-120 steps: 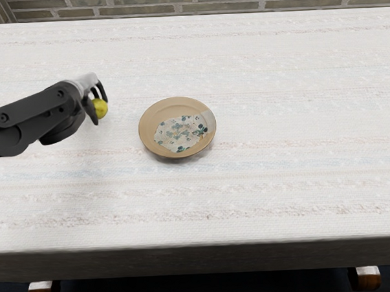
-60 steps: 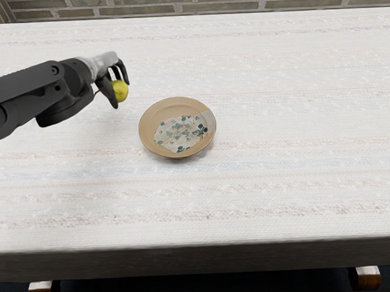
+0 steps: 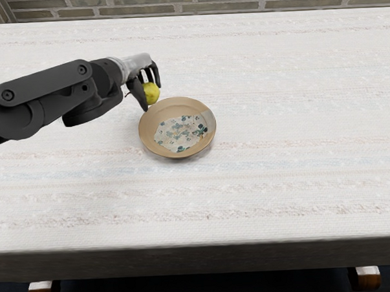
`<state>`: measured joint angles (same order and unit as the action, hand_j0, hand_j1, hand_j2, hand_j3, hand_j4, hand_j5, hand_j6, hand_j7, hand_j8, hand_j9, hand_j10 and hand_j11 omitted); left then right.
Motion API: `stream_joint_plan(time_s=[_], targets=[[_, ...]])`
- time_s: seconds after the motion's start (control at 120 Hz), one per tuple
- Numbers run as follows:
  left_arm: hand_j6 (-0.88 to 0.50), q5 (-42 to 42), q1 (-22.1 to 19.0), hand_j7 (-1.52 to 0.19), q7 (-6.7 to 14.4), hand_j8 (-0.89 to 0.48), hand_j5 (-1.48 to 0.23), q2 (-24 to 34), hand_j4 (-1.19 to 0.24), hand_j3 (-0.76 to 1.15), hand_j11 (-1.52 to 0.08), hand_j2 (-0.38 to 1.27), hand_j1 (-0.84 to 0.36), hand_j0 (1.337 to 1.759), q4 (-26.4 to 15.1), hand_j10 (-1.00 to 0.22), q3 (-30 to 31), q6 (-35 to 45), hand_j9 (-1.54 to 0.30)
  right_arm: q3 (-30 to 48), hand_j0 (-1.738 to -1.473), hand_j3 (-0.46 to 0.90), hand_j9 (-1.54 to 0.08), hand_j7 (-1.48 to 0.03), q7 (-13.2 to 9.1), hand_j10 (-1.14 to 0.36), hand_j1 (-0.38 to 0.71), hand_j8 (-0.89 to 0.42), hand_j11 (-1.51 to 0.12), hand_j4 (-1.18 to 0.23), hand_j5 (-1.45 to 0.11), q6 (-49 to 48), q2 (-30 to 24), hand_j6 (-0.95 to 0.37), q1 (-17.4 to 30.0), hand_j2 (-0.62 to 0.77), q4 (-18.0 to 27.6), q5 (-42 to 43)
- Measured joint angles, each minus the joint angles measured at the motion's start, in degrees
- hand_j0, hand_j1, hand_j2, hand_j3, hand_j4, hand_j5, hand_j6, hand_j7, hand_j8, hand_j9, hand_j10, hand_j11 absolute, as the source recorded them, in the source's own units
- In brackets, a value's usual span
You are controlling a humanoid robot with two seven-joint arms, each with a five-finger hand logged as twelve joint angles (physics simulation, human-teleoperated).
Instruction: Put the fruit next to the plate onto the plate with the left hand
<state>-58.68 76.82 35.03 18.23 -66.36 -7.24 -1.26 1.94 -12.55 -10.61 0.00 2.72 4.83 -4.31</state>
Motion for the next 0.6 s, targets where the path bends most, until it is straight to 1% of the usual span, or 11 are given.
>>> stream_joint_plan(time_s=[0.108,0.2,0.283,0.358,0.467,0.6], targets=[[-0.38,0.09,0.00,-1.06,0.00,-0.47,-1.12,-2.27,-0.60,0.00,-1.04,0.43,-0.32,1.652,0.05,-0.78,-0.06,0.03,-1.04,0.00,-1.658,0.00,0.00,0.00,-0.01,0.00,-0.35,0.00,0.00,0.00,0.00,-0.02,0.00,0.00,0.00,0.00,0.00,0.00],[-0.36,0.18,-0.04,-1.07,0.00,-0.46,-1.14,-3.83,-0.59,0.00,-1.05,0.45,-0.34,1.653,0.12,-0.79,-0.09,0.04,-1.05,0.00,-1.658,0.00,0.00,0.00,0.02,0.00,-0.35,0.00,0.00,0.00,0.00,-0.03,0.00,0.00,0.00,0.00,0.00,0.00],[-0.36,0.16,-0.16,-1.08,0.01,-0.46,-1.15,-5.13,-0.60,0.00,-1.06,0.44,-0.33,1.652,0.28,-0.79,-0.09,0.08,-1.06,0.00,-1.658,0.00,0.00,0.00,0.02,0.00,-0.35,0.00,0.00,0.00,0.00,-0.08,0.00,0.00,0.00,0.00,0.00,0.00],[-0.36,0.12,-0.28,-1.09,0.02,-0.44,-1.16,-6.03,-0.60,0.00,-1.07,0.47,-0.34,1.652,0.44,-0.80,-0.09,0.12,-1.07,0.00,-1.658,0.00,0.00,0.00,0.03,0.00,-0.35,0.00,0.00,0.00,0.00,-0.09,0.00,0.00,0.00,0.00,0.00,0.00],[-0.36,0.11,-0.44,-1.11,0.01,-0.44,-1.16,-7.26,-0.61,0.00,-1.08,0.43,-0.32,1.652,0.86,-0.80,-0.06,0.20,-1.08,0.00,-1.658,0.00,0.00,0.00,0.01,0.00,-0.35,0.00,0.00,0.00,0.00,-0.11,0.00,0.00,0.00,0.00,0.00,0.00],[-0.35,0.08,-1.31,-1.11,-0.01,-0.45,-1.16,-7.55,-0.61,0.00,-1.08,0.47,-0.33,1.652,1.40,-0.81,-0.01,0.42,-1.08,0.00,-1.658,0.00,0.00,0.00,0.00,0.00,-0.35,0.00,0.00,0.00,0.00,-0.17,0.00,0.00,0.00,0.00,0.00,0.00]])
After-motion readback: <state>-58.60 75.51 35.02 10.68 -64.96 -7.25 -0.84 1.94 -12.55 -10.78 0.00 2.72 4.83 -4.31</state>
